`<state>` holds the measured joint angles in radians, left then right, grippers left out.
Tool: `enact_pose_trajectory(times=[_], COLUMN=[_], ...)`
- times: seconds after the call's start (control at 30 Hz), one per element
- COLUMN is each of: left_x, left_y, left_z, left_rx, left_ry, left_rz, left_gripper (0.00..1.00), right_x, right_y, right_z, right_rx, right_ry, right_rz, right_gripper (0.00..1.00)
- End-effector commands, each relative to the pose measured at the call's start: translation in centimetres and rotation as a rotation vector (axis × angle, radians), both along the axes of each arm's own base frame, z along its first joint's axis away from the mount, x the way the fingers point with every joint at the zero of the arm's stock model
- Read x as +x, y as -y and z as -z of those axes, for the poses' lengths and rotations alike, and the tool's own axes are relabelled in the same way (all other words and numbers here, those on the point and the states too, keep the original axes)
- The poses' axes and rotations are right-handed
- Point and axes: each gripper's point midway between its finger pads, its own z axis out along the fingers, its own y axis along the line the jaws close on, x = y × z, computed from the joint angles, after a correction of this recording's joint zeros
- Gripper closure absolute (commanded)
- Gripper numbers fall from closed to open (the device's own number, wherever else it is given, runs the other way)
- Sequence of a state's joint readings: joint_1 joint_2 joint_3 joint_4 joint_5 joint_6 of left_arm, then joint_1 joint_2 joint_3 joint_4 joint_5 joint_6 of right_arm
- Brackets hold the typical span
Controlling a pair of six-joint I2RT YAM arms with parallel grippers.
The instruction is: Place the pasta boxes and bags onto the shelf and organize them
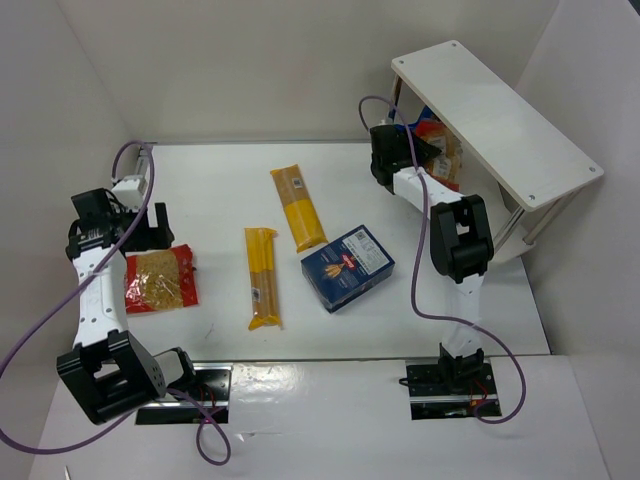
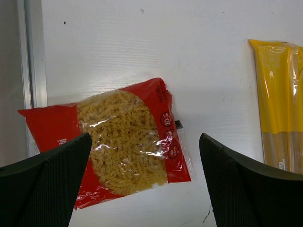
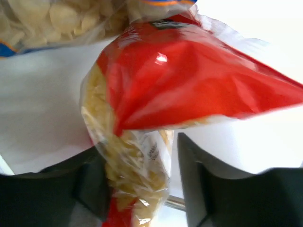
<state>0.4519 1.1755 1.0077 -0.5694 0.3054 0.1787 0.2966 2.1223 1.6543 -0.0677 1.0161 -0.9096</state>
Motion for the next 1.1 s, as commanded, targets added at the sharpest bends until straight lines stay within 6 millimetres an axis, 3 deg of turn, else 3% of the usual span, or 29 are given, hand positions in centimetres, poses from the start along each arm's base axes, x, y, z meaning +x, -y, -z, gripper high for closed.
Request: enact_pose_trajectory(times=[0.0, 0.13, 0.37, 0.53, 0.67, 0.9, 1.07], left_x=[0.0, -0.3, -0.3, -0.3, -0.2, -0.3, -0.4], left_y=[0.3, 0.1, 0.1, 0.1, 0.2, 0.3, 0.3], left_z=[-0.9, -0.8, -0.8, -0.8, -0.8, -1.1, -1.4], left_rx=[-0.012, -0.016, -0.016, -0.016, -0.022, -0.018, -0.014], left_ry=[0.040, 0.031, 0.031, 0.031, 0.034, 0.042, 0.051], left_rz=[0.006, -0.004, -0.004, -0.004, 0.003, 0.003, 0.003], left_gripper=[0.00, 0.00, 0.00, 0.00, 0.00, 0.00, 0.00], right_x=[1.4, 1.6, 2.0, 1.8, 1.4, 1.0, -0.2], right_y=[-0.7, -1.1, -1.8, -4.0, -7.6, -8.6, -11.1], right_z=[-2.9, -2.7, -2.5, -2.6, -2.3, -1.4, -1.4], right_rx=[0.086, 0.128, 0.177, 0.292, 0.383, 0.444, 0.535], right_ry=[0.138, 0.133, 0.123, 0.084, 0.022, -0.023, -0.091], right_rz=[-0.002, -0.017, -0.058, -0.169, -0.300, -0.339, -0.455], right_gripper=[0.40, 0.25, 0.16, 0.14, 0.13, 0.11, 0.11])
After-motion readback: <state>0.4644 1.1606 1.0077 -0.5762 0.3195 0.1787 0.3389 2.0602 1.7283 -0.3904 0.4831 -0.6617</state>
